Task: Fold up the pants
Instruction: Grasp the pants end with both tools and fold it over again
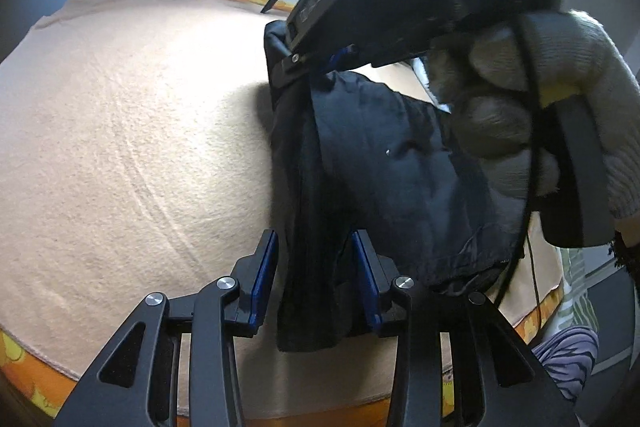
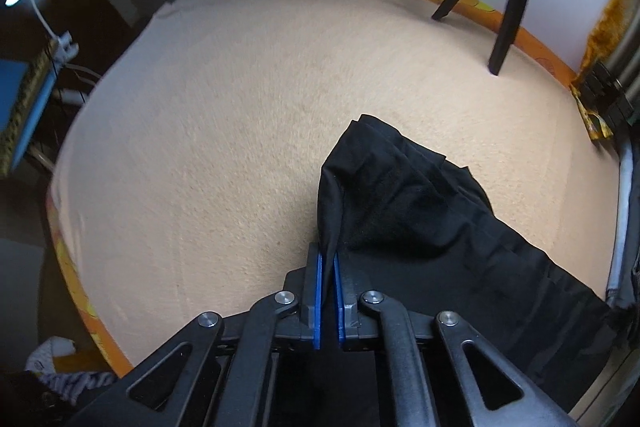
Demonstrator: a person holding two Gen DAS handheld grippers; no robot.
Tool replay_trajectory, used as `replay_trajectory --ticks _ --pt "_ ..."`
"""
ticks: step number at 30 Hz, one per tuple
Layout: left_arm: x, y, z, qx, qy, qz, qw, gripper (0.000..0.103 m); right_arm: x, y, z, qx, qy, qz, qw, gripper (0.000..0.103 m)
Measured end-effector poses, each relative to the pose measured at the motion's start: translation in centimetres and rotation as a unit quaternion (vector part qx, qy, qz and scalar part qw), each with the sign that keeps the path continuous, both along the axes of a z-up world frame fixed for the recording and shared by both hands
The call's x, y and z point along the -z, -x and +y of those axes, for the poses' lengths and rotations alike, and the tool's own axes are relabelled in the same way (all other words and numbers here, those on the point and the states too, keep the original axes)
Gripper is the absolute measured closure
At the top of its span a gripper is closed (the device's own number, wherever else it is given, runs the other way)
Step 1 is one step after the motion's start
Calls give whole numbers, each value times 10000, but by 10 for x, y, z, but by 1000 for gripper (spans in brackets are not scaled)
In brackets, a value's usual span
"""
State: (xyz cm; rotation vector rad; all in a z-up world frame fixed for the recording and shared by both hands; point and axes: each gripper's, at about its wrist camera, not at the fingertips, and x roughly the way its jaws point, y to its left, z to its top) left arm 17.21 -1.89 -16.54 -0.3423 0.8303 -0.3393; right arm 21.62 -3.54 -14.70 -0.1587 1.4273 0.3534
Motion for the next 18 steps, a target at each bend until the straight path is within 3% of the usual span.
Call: replay_trajectory --ticks 2,7,18 --pt "-4 1 -3 29 9 -92 10000 89 -10 3 -6 51 -103 -93 9999 102" --pt "-24 11 -16 226 47 -503 9985 90 -31 1 -15 270 -409 -290 9984 102" --pt "-51 21 -66 905 70 -997 9909 90 -83 25 -96 948 -1093 -762 9865 102"
